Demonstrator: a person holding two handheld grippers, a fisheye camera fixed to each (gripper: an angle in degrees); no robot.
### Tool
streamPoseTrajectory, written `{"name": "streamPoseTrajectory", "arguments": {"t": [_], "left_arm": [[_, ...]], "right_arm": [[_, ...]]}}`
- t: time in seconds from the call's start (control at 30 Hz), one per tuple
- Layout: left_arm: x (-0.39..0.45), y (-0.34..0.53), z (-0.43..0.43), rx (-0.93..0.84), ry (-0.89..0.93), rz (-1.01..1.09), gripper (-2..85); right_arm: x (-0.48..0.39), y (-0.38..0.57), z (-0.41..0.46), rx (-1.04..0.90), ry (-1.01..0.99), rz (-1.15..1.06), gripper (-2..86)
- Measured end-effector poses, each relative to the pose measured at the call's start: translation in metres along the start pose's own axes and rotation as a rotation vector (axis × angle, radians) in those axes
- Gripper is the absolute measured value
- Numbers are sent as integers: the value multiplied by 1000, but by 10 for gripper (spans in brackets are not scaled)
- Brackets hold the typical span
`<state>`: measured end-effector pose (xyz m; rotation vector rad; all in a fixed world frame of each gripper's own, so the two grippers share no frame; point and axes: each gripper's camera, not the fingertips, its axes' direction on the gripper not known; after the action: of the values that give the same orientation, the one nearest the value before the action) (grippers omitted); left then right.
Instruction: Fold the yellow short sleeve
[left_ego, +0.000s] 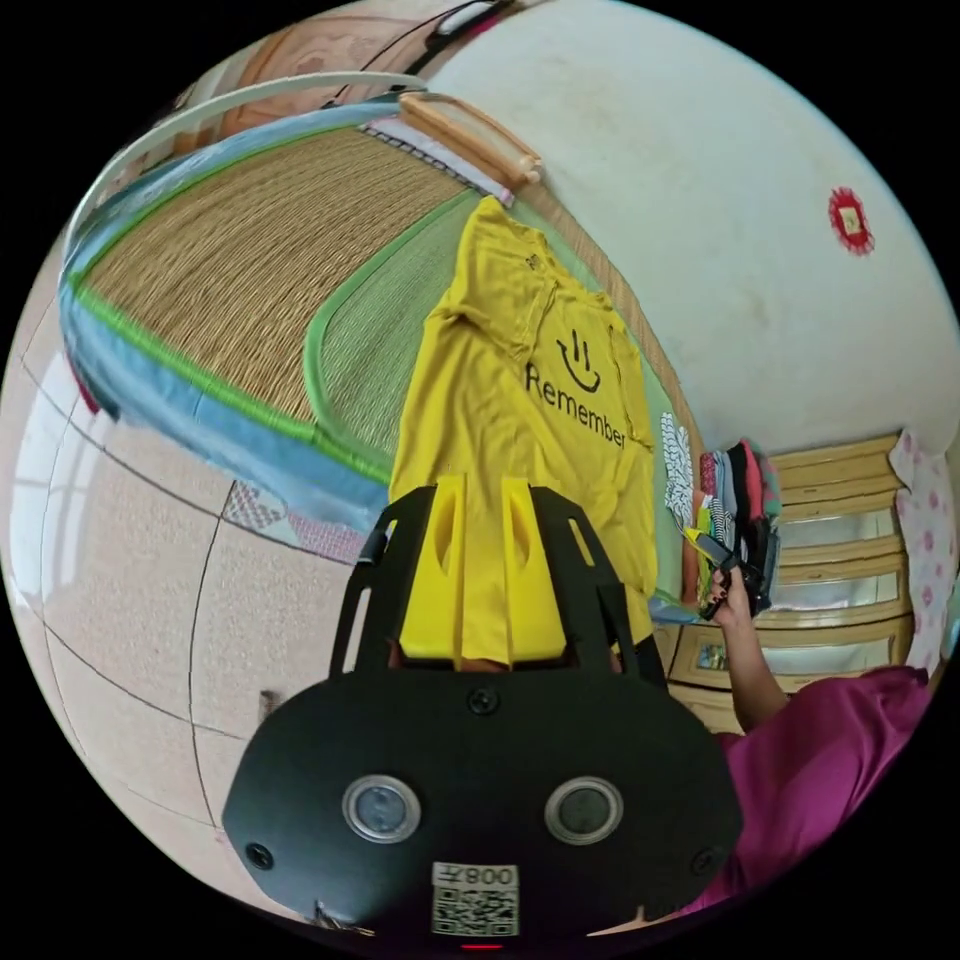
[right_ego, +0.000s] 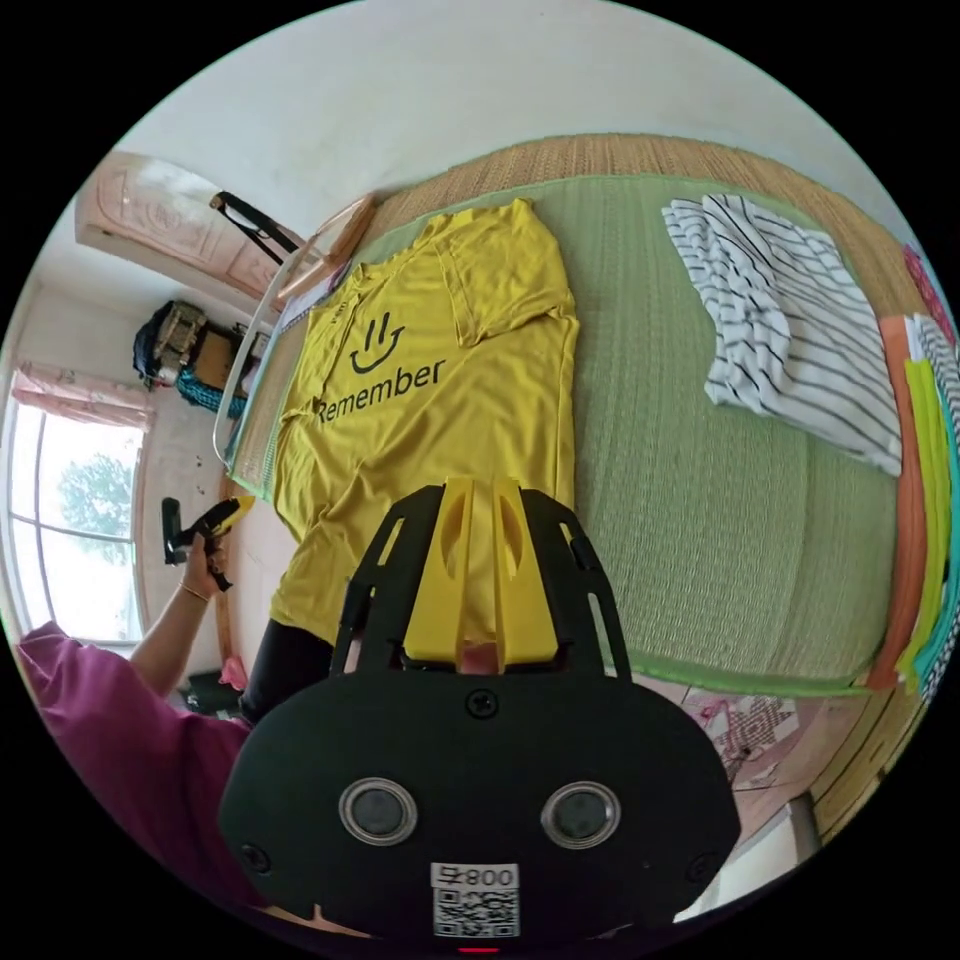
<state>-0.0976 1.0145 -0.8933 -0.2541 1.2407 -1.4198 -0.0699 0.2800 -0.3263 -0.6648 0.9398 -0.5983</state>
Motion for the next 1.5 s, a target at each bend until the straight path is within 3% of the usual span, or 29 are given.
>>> {"name": "streamPoseTrajectory", "arguments": {"t": [0.17, 0.47, 0.9, 1.3, 1.5], "left_arm": [[-46, 75, -28, 1, 182, -219, 72], [-69, 163, -64, -94, 325, -372, 76], [-47, 220, -141, -138, 437, -404, 89], [-34, 292, -185, -147, 624, -515, 104], [-20, 311, -200, -158, 685, -520, 112]], "right_arm": [[13, 62, 17, 25, -36, 52, 53], [51, 168, 89, 24, -83, 207, 74], [99, 293, 250, 42, -404, 500, 87], [93, 360, 352, 145, -690, 622, 89], [74, 359, 392, 114, -724, 585, 89]]}}
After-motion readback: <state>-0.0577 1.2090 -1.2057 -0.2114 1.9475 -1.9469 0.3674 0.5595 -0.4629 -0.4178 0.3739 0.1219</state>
